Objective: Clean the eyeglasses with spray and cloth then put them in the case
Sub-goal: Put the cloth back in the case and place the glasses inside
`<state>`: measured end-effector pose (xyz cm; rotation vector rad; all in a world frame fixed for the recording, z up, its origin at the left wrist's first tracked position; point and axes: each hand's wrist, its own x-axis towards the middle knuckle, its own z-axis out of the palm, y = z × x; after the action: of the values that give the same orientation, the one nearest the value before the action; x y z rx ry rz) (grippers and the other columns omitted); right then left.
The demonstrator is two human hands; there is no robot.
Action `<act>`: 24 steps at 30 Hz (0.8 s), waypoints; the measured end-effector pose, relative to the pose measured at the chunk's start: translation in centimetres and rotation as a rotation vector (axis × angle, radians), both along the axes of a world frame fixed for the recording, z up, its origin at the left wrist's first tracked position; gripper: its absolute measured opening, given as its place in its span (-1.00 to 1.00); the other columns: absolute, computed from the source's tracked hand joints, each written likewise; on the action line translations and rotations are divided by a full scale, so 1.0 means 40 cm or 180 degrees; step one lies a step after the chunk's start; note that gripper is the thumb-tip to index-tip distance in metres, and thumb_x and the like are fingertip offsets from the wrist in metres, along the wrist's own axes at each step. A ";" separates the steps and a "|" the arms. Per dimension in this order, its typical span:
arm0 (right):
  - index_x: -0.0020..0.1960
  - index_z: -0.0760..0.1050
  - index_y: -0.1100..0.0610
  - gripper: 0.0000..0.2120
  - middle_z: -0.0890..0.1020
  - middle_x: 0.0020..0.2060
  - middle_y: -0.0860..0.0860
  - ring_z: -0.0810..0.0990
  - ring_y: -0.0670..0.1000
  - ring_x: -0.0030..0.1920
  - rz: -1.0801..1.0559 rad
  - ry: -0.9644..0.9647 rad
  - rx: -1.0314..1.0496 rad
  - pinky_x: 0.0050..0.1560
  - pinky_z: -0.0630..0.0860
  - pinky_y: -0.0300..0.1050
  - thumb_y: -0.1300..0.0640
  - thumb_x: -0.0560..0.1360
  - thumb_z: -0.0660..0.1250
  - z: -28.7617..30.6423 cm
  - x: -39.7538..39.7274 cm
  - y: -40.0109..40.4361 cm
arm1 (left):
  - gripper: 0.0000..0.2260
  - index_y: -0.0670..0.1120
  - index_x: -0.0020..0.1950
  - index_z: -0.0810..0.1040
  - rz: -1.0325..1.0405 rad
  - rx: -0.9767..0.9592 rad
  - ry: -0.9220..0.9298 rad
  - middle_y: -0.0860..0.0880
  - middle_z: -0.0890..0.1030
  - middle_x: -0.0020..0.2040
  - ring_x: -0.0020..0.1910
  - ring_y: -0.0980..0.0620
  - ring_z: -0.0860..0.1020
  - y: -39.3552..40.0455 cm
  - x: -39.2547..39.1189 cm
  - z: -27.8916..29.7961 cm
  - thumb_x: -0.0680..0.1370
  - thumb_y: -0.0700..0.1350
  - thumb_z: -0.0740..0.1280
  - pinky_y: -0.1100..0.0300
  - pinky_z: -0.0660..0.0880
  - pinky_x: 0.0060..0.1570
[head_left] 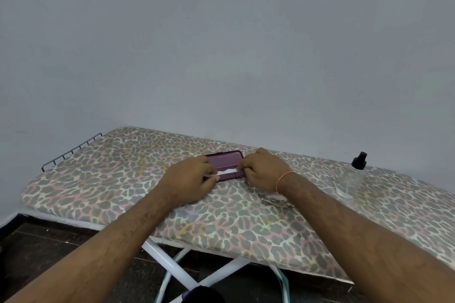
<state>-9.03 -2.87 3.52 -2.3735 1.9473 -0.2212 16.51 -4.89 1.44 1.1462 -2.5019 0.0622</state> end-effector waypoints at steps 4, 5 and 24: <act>0.24 0.70 -0.08 -0.61 0.70 0.20 -0.13 0.44 0.05 0.19 -0.0077 0.0200 0.0017 0.22 0.54 0.14 0.07 0.62 0.14 0.002 -0.006 0.016 | -0.72 0.13 0.17 0.75 0.0159 0.0066 0.0075 0.16 0.61 0.03 -0.05 0.11 0.61 0.005 -0.001 -0.004 0.67 0.21 0.31 0.07 0.63 -0.10; 0.23 0.70 -0.08 -0.61 0.71 0.19 -0.14 0.44 0.05 0.18 -0.0096 0.0247 -0.0002 0.20 0.54 0.14 0.07 0.62 0.14 0.004 -0.006 0.019 | -0.73 0.13 0.16 0.76 0.0188 0.0056 0.0083 0.15 0.63 0.03 -0.05 0.11 0.61 0.009 -0.003 -0.001 0.66 0.20 0.33 0.09 0.62 -0.11; 0.27 0.68 -0.10 -0.75 0.66 0.20 -0.09 0.62 -0.02 0.17 -0.0260 -0.0672 -0.0166 0.10 0.46 -0.12 0.05 0.61 0.44 0.045 -0.195 0.201 | -0.73 0.10 0.30 0.69 -0.0257 -0.0107 0.0505 0.11 0.66 0.13 0.06 0.06 0.64 0.096 -0.119 0.057 0.65 0.14 0.39 0.07 0.61 -0.01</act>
<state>-16.84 5.19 5.34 -2.1987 1.9626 -0.5106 11.75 -1.05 3.72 0.9951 -2.3945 -0.0086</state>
